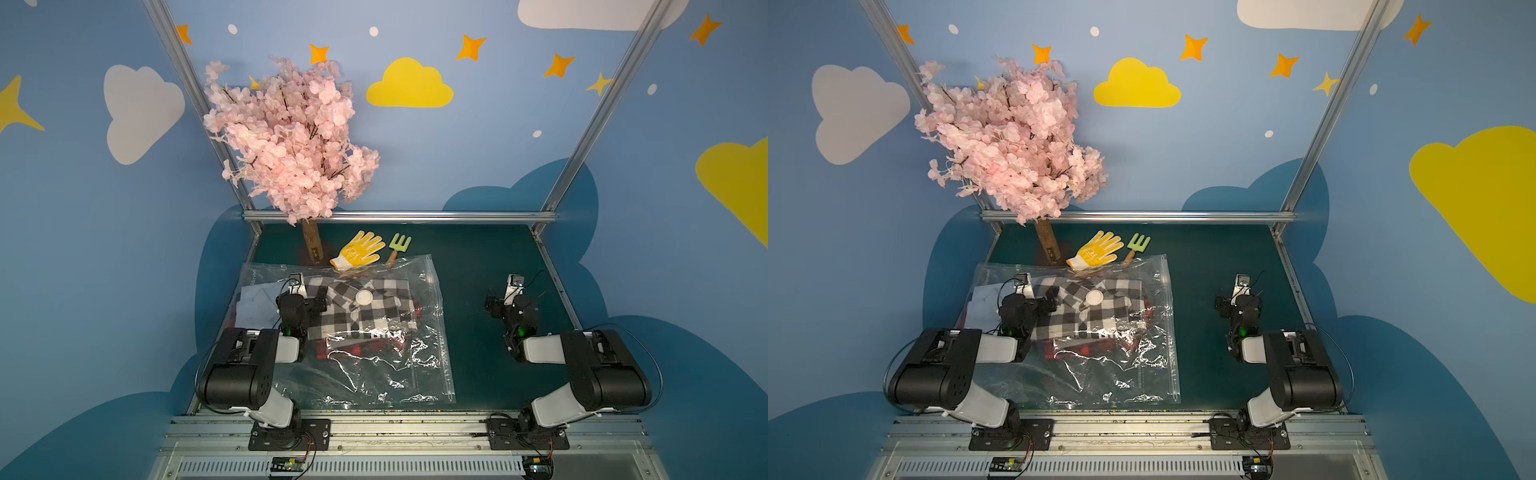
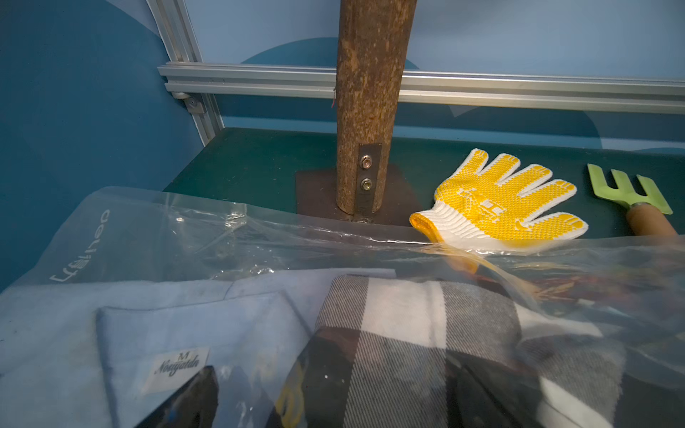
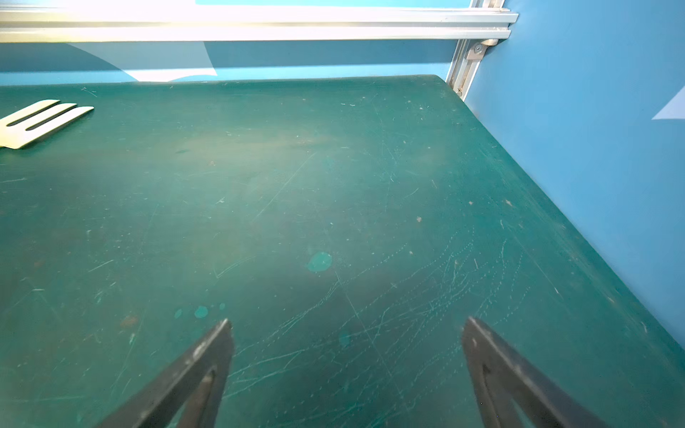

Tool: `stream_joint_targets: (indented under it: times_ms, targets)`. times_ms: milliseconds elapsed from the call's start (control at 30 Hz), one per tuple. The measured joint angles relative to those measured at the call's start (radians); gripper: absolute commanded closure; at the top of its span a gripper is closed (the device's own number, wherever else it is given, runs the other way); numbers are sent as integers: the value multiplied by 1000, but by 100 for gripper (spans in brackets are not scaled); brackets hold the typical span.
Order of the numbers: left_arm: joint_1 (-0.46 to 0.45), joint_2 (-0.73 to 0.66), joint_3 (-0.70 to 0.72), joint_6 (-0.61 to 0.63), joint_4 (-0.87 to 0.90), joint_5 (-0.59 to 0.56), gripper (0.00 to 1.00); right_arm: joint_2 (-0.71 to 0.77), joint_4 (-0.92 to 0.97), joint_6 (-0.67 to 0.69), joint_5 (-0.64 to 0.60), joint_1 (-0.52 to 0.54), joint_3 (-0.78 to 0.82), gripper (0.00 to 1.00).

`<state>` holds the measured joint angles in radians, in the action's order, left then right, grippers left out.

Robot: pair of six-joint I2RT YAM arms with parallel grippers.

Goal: Take the shirt out of the vacuum bag
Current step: Open the vacuum bag at the center of the board.

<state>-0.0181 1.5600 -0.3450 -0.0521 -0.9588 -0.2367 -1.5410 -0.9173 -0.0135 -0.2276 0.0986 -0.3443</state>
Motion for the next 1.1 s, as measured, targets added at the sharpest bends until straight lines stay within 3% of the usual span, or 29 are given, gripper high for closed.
stream_joint_targets:
  times_ms: [933, 1033, 1100]
  targets:
    - [-8, -3, 7, 17, -19, 0, 0, 0, -3, 0, 1, -3, 0, 4]
    - [-72, -101, 43, 58, 16, -62, 0, 35, -14, 31, -70, 44, 19, 3]
    - [-136, -232, 37, 69, 115, -114, 0, 150, 113, 35, -126, 119, 6, 4]
